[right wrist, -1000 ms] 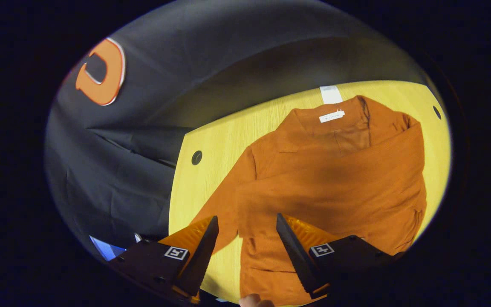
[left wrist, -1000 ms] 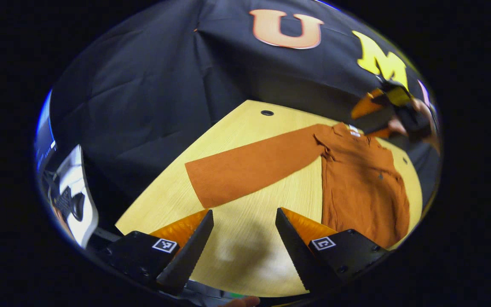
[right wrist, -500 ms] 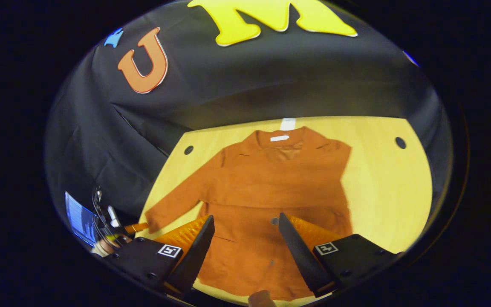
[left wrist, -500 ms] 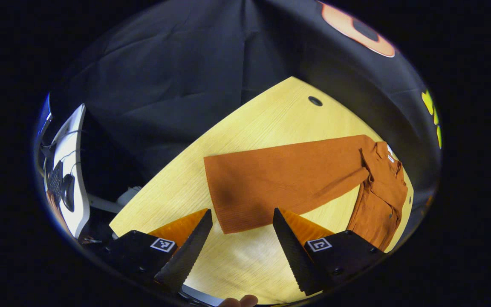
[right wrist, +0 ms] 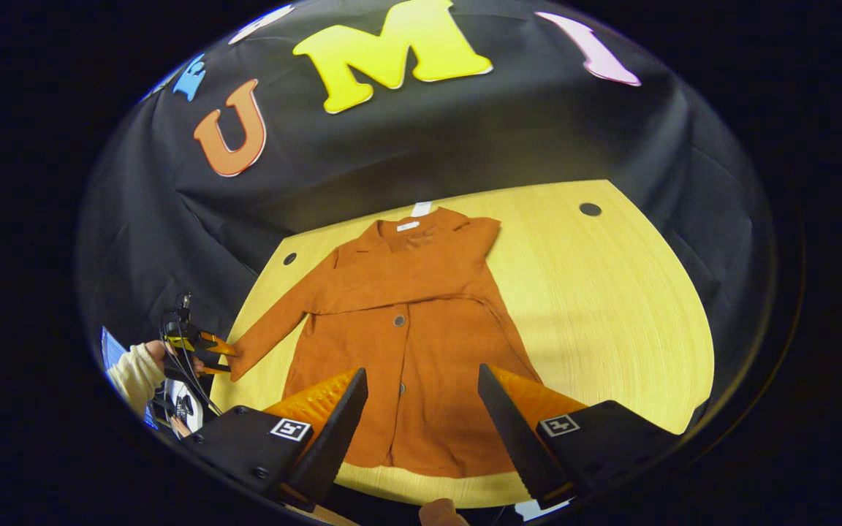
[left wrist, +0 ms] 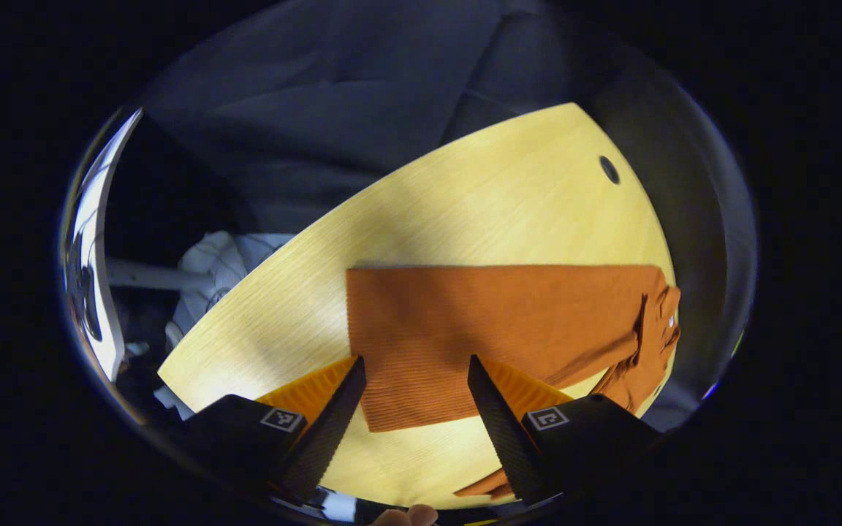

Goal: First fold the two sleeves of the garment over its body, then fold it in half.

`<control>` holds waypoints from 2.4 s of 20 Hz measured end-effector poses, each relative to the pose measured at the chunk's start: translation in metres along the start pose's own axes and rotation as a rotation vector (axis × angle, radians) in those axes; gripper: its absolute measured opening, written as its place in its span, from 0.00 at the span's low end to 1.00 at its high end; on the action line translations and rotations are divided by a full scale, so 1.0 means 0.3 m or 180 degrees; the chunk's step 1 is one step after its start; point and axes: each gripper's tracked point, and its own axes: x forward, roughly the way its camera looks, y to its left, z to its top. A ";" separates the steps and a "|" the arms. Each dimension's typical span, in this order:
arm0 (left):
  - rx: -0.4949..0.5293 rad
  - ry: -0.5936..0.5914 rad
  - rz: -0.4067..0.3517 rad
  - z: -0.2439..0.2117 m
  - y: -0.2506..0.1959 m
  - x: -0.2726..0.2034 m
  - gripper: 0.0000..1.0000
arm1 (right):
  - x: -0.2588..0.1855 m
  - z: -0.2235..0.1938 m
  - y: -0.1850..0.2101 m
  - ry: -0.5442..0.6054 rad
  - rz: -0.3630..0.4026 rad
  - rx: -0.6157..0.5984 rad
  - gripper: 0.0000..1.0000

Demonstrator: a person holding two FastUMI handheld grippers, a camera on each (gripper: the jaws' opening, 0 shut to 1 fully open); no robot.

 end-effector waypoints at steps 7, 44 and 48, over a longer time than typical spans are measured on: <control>-0.0057 0.0210 0.0354 0.024 0.046 -0.017 0.93 | -0.104 -0.081 -0.229 0.0042 -0.0306 0.0363 0.97; 0.1760 -0.0165 -0.0608 -0.473 -1.490 -0.307 0.03 | -0.172 -0.127 -0.857 0.0035 -0.0265 0.0803 0.94; 0.2074 0.0050 -0.0564 -0.687 -1.671 -0.155 0.03 | -0.205 -0.141 -0.950 0.0097 -0.0375 0.0728 0.97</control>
